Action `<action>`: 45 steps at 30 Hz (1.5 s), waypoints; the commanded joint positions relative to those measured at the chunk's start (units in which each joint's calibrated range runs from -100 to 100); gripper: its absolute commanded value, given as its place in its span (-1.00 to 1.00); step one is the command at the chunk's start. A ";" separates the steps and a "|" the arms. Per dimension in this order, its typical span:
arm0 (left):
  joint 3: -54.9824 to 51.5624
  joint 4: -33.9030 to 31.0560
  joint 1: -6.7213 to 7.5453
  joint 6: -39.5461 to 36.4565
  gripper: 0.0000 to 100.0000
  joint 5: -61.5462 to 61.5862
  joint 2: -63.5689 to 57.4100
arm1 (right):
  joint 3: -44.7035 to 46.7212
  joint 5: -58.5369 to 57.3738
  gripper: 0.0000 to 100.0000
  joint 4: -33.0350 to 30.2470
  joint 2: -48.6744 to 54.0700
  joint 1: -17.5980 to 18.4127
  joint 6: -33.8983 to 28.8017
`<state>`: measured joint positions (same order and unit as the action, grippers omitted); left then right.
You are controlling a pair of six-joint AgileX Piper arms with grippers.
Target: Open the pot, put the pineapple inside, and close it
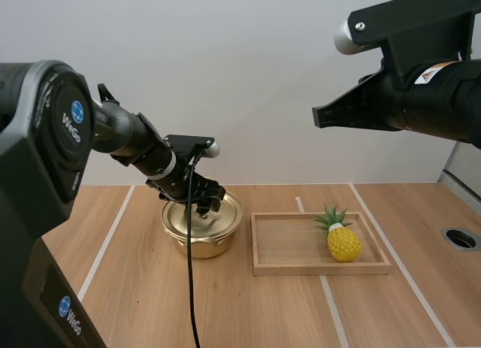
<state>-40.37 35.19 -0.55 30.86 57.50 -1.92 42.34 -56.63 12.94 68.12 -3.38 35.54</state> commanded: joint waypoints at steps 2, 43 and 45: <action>-0.17 1.00 0.10 0.17 0.18 0.09 0.48 | -0.59 -0.16 -1.00 0.41 0.26 -0.21 -0.14; 15.39 1.00 0.10 -5.76 -1.00 -33.34 -44.86 | -0.59 -4.15 -1.00 -0.81 0.26 -0.21 -0.14; 15.39 1.00 0.10 -5.76 -1.00 -35.90 -46.81 | -0.59 -4.15 -1.00 -0.81 0.26 -0.21 -0.14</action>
<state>-25.54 35.65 -0.55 25.67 26.61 -46.47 42.34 -60.83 12.50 68.12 -3.38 35.54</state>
